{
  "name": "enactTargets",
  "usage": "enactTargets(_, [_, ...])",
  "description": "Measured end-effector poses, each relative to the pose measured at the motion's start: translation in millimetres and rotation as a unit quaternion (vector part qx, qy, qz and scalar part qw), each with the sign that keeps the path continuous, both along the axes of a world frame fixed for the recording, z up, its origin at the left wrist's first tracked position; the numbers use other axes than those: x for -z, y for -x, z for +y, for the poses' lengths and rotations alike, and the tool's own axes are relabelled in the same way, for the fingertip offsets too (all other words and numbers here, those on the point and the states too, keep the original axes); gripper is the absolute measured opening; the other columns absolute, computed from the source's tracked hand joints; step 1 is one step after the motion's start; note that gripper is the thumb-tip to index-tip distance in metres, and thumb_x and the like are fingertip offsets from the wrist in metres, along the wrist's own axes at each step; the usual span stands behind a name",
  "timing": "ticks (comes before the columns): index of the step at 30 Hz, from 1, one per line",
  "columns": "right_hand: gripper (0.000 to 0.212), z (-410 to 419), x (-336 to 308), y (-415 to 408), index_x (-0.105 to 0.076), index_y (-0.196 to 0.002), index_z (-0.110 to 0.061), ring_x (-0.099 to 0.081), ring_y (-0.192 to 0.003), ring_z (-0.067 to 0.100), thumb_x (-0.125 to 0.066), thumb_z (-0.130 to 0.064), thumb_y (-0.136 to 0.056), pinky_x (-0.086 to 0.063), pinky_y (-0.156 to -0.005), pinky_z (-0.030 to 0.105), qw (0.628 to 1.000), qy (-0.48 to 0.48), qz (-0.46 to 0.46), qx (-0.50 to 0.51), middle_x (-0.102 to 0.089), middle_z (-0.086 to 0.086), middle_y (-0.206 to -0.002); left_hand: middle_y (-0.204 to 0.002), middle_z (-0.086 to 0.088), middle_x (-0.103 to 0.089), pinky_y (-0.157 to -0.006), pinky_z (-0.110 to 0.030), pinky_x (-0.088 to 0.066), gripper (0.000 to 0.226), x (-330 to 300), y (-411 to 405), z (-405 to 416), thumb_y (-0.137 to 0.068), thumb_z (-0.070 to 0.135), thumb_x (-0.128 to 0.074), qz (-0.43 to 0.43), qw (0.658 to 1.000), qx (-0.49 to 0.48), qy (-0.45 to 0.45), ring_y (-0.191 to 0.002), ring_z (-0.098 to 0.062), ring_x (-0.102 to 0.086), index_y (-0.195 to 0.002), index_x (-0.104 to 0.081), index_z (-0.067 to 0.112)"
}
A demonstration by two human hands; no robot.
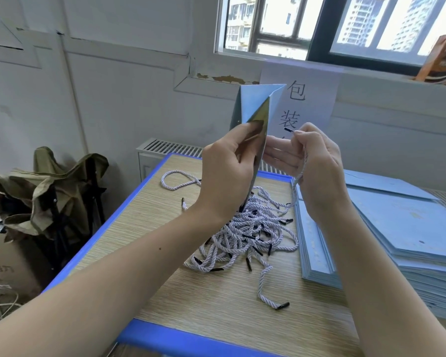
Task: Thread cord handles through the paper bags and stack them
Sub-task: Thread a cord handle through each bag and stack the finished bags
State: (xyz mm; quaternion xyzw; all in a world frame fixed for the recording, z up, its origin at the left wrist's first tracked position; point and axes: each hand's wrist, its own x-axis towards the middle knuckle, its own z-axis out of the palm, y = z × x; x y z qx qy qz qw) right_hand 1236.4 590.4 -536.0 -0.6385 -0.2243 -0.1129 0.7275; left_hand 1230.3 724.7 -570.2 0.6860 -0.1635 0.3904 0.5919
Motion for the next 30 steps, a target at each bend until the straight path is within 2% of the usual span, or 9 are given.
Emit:
enactTargets(2, [0.03,-1.0,1.6,-1.2,-0.04,-0.074,-0.008,-0.074,-0.094,0.032,-0.036,-0.004,-0.103,-0.06,-0.087,0.048,0.999,0.026,-0.015,0.02,-0.075,0.023,-0.095,-0.098,0.001,-0.075,-0.081,-0.046,-0.058,0.026,0.0,1.8,-1.1,-0.098,0.014,-0.059,-0.006,1.0,0.0,-0.001,-0.089,-0.02,-0.07,-0.121,-0.07,0.013])
enactTargets(5, [0.025,-2.8,7.9,-4.5,-0.05,-0.079,-0.003,-0.076,-0.085,0.024,-0.046,-0.009,-0.103,-0.062,-0.079,0.044,0.983,0.119,-0.09,0.103,-0.075,0.016,-0.089,-0.099,0.001,-0.075,-0.083,-0.043,-0.059,0.027,-0.1,5.6,-5.9,-0.096,0.011,-0.061,-0.02,1.0,0.0,-0.002,-0.091,-0.019,-0.07,-0.122,-0.07,0.013])
enactTargets(7, [0.024,-3.1,10.4,-5.8,-0.049,-0.079,-0.001,-0.076,-0.083,0.02,-0.047,-0.008,-0.102,-0.063,-0.078,0.041,0.974,0.15,-0.113,0.124,-0.075,0.013,-0.091,-0.099,0.002,-0.075,-0.084,-0.04,-0.058,0.028,-0.7,6.8,-7.7,-0.096,0.009,-0.061,-0.026,1.0,-0.008,-0.01,-0.091,-0.017,-0.07,-0.123,-0.069,0.013])
enactTargets(11, [0.031,-4.1,4.1,-6.1,-0.037,-0.073,-0.009,-0.073,-0.1,0.03,-0.039,0.0,-0.102,-0.057,-0.094,0.046,0.997,0.062,-0.036,0.003,-0.073,0.018,-0.111,-0.101,-0.001,-0.075,-0.08,-0.046,-0.058,0.032,-1.5,3.6,-3.5,-0.097,0.011,-0.058,-0.02,1.0,-0.009,-0.009,-0.09,-0.021,-0.07,-0.128,-0.066,0.016])
enactTargets(15, [0.035,-2.9,3.0,-9.1,-0.038,-0.067,-0.012,-0.065,-0.119,0.031,-0.035,-0.001,-0.101,-0.052,-0.101,0.047,0.994,-0.03,0.041,-0.096,-0.067,0.014,-0.127,-0.093,-0.01,-0.074,-0.074,-0.049,-0.057,0.033,-1.5,2.8,-2.6,-0.098,0.013,-0.057,-0.02,0.999,-0.018,-0.018,-0.085,-0.032,-0.067,-0.129,-0.066,0.019])
enactTargets(21, [0.029,0.6,8.5,-16.6,-0.043,-0.068,-0.011,-0.059,-0.126,0.029,-0.043,-0.007,-0.097,-0.05,-0.102,0.045,0.989,-0.069,0.061,-0.116,-0.065,0.012,-0.119,-0.094,-0.008,-0.074,-0.078,-0.045,-0.058,0.033,-0.8,4.8,-5.7,-0.097,0.012,-0.058,-0.026,0.999,-0.021,-0.039,-0.085,-0.032,-0.067,-0.128,-0.066,0.017])
enactTargets(26, [0.025,0.9,8.7,-18.0,-0.046,-0.067,-0.012,-0.056,-0.13,0.029,-0.05,-0.015,-0.091,-0.05,-0.105,0.044,0.991,-0.05,0.057,-0.108,-0.057,0.02,-0.138,-0.094,-0.008,-0.075,-0.079,-0.046,-0.057,0.033,-0.6,4.1,-5.2,-0.098,0.012,-0.056,-0.024,0.999,-0.022,-0.039,-0.087,-0.033,-0.067,-0.129,-0.066,0.017])
enactTargets(30, [0.027,-0.7,10.1,-19.7,-0.047,-0.07,-0.011,-0.055,-0.131,0.032,-0.049,-0.012,-0.097,-0.05,-0.105,0.046,0.991,-0.049,0.064,-0.105,-0.059,0.017,-0.127,-0.094,-0.006,-0.075,-0.077,-0.045,-0.057,0.031,-0.4,4.6,-6.0,-0.098,0.011,-0.057,-0.026,0.998,-0.024,-0.047,-0.085,-0.031,-0.068,-0.127,-0.067,0.017])
